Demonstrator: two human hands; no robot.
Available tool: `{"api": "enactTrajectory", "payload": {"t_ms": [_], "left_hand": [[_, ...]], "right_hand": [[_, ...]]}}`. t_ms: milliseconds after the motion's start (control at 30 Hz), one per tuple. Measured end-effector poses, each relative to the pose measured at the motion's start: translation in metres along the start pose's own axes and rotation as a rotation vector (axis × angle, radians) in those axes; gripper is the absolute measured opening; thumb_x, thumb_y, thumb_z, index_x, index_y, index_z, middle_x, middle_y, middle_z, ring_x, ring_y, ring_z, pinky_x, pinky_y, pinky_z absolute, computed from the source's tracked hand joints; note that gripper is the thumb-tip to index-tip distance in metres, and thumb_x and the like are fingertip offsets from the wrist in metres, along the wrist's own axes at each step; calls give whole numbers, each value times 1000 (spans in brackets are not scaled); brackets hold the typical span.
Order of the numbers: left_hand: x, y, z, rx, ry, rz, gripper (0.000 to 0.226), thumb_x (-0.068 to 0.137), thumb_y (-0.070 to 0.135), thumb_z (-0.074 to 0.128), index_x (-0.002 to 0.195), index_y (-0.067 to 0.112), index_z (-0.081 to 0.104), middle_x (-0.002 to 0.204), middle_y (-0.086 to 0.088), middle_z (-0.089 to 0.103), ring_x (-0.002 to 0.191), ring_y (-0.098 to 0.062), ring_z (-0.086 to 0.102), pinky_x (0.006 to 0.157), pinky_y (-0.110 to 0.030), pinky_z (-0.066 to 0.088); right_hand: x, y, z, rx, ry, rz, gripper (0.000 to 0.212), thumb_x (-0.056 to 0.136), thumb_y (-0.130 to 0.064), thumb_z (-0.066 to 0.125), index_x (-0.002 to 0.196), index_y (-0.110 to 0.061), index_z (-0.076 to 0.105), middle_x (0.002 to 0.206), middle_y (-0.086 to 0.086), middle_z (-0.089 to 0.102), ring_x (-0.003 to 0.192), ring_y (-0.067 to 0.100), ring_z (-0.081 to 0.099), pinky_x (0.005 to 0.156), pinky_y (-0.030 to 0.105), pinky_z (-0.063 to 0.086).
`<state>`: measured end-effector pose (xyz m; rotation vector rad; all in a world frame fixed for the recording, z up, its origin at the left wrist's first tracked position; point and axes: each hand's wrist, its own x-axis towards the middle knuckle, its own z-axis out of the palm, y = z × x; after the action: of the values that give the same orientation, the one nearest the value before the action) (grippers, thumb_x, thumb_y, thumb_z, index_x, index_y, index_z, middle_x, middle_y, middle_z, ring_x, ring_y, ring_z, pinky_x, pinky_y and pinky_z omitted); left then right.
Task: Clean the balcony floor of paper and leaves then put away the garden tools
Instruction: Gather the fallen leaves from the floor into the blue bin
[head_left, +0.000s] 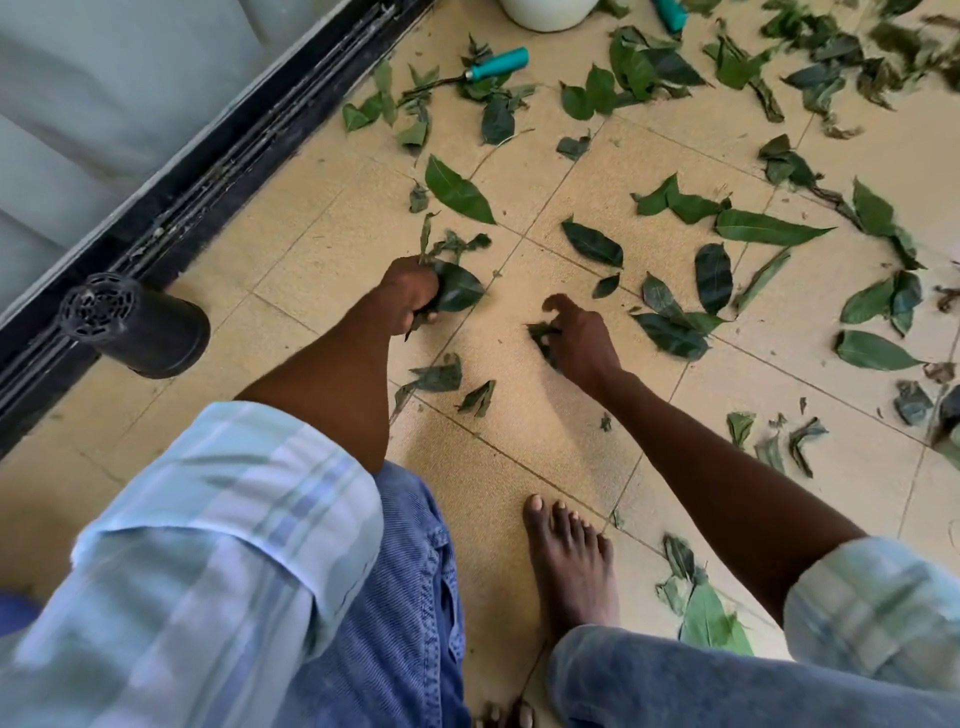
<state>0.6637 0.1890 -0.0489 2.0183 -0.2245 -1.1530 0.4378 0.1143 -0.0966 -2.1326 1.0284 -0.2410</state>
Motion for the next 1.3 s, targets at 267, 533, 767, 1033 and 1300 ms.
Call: {"api": "enactTrajectory", "payload": {"t_ms": [267,533,767,1033,1300], "left_hand": [[-6,-2,-19,8,-179,-212,11,80,26,51,84,16,51,83,-6,52,60,-16,40,47,-20,30],[11,-18,-43,-102,-49,-256,25,97,34,53,85,13,58,72,-6,49,51,-14,35,36,-15,29],[17,-25,-59,-267,-29,-265,15,99,4,44,88,1,55,76,-12,55,45,-13,37,35,-18,29],[16,-23,-38,-396,-123,-245,21,98,-6,39,100,2,58,116,-18,53,85,-25,60,72,-28,55],[-30,37,108,-446,-453,-182,18,101,9,45,97,5,62,95,-16,67,85,-29,64,71,-48,53]], "right_hand": [[-2,-39,52,-253,-572,-526,14,65,-17,77,78,-23,76,102,3,62,100,26,53,86,36,42],[-9,-44,43,-68,-392,-298,23,83,1,59,104,-8,57,84,1,63,70,15,59,61,28,46],[12,-88,97,-296,-479,-512,23,70,-14,70,92,-9,75,112,14,59,109,32,50,90,42,44],[-27,-29,64,-257,-206,-414,26,91,-5,54,110,-12,69,103,7,67,91,18,59,77,33,52],[7,-12,-64,893,501,508,19,75,-1,77,72,-14,63,70,5,64,62,16,57,52,25,47]]}}
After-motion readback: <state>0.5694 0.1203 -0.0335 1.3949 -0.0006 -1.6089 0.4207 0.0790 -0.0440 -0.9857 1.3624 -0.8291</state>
